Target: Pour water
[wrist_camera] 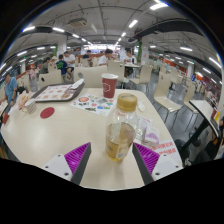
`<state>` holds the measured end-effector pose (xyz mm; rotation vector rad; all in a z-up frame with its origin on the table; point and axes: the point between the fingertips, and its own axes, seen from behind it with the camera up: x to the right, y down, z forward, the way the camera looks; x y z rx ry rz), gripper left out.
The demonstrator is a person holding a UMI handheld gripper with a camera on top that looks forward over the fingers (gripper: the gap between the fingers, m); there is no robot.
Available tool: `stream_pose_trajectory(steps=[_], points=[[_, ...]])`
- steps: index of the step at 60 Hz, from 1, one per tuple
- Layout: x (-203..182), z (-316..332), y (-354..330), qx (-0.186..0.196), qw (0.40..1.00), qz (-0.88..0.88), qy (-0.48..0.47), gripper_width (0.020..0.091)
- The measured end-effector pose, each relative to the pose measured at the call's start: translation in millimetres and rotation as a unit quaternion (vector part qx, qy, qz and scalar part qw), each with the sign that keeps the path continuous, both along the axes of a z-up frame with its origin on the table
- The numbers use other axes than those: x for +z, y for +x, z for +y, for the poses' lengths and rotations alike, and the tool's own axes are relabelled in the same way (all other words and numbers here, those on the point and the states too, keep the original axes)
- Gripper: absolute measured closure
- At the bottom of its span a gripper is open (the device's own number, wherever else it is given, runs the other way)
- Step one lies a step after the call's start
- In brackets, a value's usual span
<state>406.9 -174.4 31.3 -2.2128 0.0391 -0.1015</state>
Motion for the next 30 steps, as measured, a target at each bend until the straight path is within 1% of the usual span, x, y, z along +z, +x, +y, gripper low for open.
stream_pose_trajectory(steps=[4, 7, 8, 11, 15, 20, 21, 22, 24, 25, 26, 30], points=[[-0.3, 16.2, 6.3, -0.002, 1.000, -0.004, 0.015, 0.0269], [-1.0, 26.5, 11.8, -0.004, 1.000, -0.005, 0.023, 0.0301], [-1.7, 29.4, 12.9, -0.006, 1.000, -0.005, 0.025, 0.0322], [-3.5, 36.7, 14.8, -0.010, 0.999, 0.000, 0.032, 0.0414], [-4.0, 43.3, 18.9, -0.021, 0.999, 0.007, 0.041, 0.0587], [-4.2, 48.0, 19.0, -0.028, 0.998, 0.021, 0.049, 0.0616], [-3.7, 48.9, 19.7, -0.029, 0.998, 0.021, 0.051, 0.0639], [-4.0, 49.3, 20.5, -0.032, 0.998, 0.021, 0.052, 0.0640], [-3.2, 49.2, 21.4, -0.037, 0.998, 0.019, 0.054, 0.0670], [-2.7, 49.3, 22.0, -0.039, 0.998, 0.018, 0.055, 0.0671], [-2.7, 49.6, 22.3, -0.041, 0.997, 0.018, 0.055, 0.0704], [-3.2, 50.1, 21.3, -0.041, 0.998, 0.016, 0.055, 0.0703]])
